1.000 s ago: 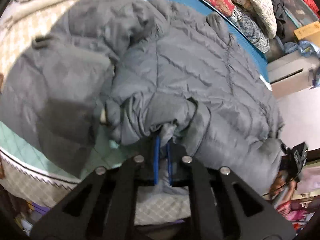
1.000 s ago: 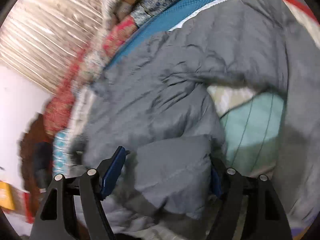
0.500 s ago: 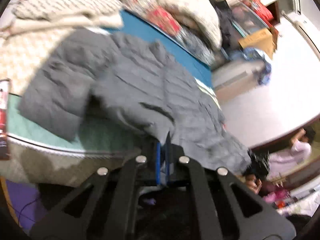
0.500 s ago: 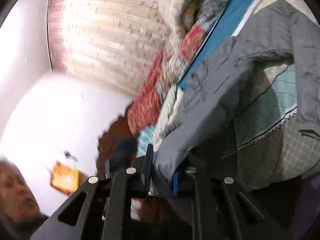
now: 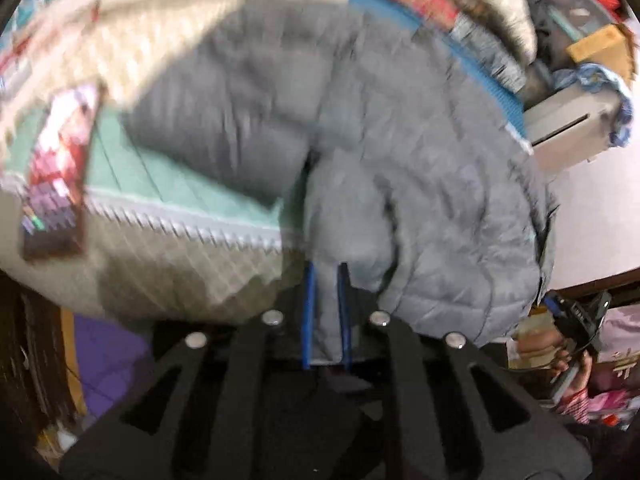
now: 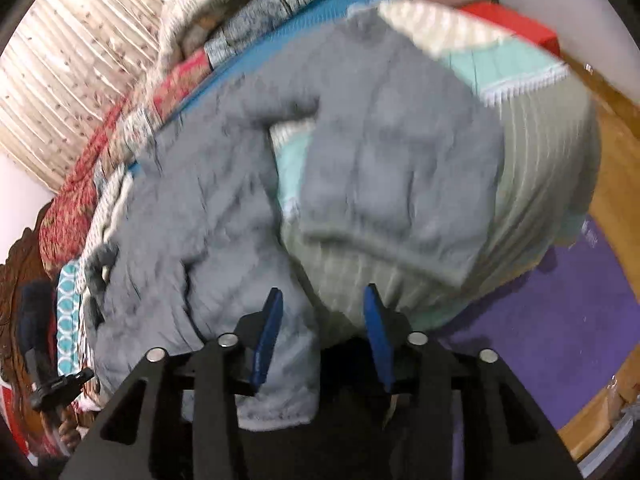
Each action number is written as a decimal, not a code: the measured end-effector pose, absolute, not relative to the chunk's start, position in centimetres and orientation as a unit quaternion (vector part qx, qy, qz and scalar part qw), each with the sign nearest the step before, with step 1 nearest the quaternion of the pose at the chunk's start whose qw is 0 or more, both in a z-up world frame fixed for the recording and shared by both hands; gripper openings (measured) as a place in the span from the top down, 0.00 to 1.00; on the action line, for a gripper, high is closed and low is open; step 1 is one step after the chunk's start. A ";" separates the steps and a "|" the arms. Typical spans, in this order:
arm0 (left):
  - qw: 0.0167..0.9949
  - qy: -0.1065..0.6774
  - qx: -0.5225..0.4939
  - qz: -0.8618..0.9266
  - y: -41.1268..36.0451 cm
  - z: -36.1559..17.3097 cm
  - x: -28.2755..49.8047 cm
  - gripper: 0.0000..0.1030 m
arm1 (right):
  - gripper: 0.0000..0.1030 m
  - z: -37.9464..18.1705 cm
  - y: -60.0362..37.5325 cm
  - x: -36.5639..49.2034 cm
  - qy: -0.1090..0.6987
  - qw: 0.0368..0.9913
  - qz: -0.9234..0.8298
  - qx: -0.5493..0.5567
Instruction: Fold large clothes
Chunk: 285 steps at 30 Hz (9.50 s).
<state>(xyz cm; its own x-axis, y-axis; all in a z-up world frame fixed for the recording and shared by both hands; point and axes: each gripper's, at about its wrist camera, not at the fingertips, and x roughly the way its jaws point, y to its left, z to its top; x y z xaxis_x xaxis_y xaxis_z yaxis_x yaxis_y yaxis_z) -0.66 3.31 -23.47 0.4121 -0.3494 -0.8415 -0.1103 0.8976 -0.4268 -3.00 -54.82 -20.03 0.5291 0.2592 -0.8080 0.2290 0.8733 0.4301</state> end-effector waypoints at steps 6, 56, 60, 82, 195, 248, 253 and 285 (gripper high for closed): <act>0.858 0.471 -0.177 -0.103 3.0 -18.9 0.7 0.90 | 0.37 -17.8 -46.4 3.7 0.443 0.881 0.086 0.143; 0.919 0.392 0.040 0.012 -8.0 -26.9 20.2 0.88 | 0.57 -25.6 -44.9 10.2 0.472 0.875 0.048 0.097; 0.936 0.349 0.031 -0.028 -9.1 -25.0 14.7 0.50 | 0.57 -23.8 -44.8 7.8 0.443 0.893 0.048 0.063; 0.896 0.438 0.059 -0.041 -11.5 -34.1 14.0 0.36 | 0.77 -29.9 -43.9 5.9 0.458 0.885 0.079 0.036; 0.895 0.441 0.047 -0.043 -10.5 -34.2 14.4 0.24 | 0.77 -30.1 -43.2 4.8 0.445 0.891 0.083 0.044; 0.898 0.435 0.060 -0.024 -11.2 -34.1 13.7 0.20 | 0.77 -30.0 -43.0 4.8 0.444 0.891 0.086 0.044; 0.898 0.435 0.060 -0.024 -11.1 -34.1 13.6 0.20 | 0.77 -30.0 -42.9 4.8 0.445 0.891 0.086 0.043; 0.901 0.429 0.049 -0.026 -10.7 -31.6 12.5 0.20 | 0.68 -24.8 -52.8 -1.2 0.379 0.907 -0.021 0.180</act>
<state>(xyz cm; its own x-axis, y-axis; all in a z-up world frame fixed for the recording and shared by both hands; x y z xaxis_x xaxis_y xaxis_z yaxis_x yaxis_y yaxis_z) 12.47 -10.73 -31.61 0.6298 -0.0059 -0.7768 0.0892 0.9939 0.0648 -1.23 -52.82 -24.85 0.7115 0.0987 -0.6958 0.1750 0.9340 0.3114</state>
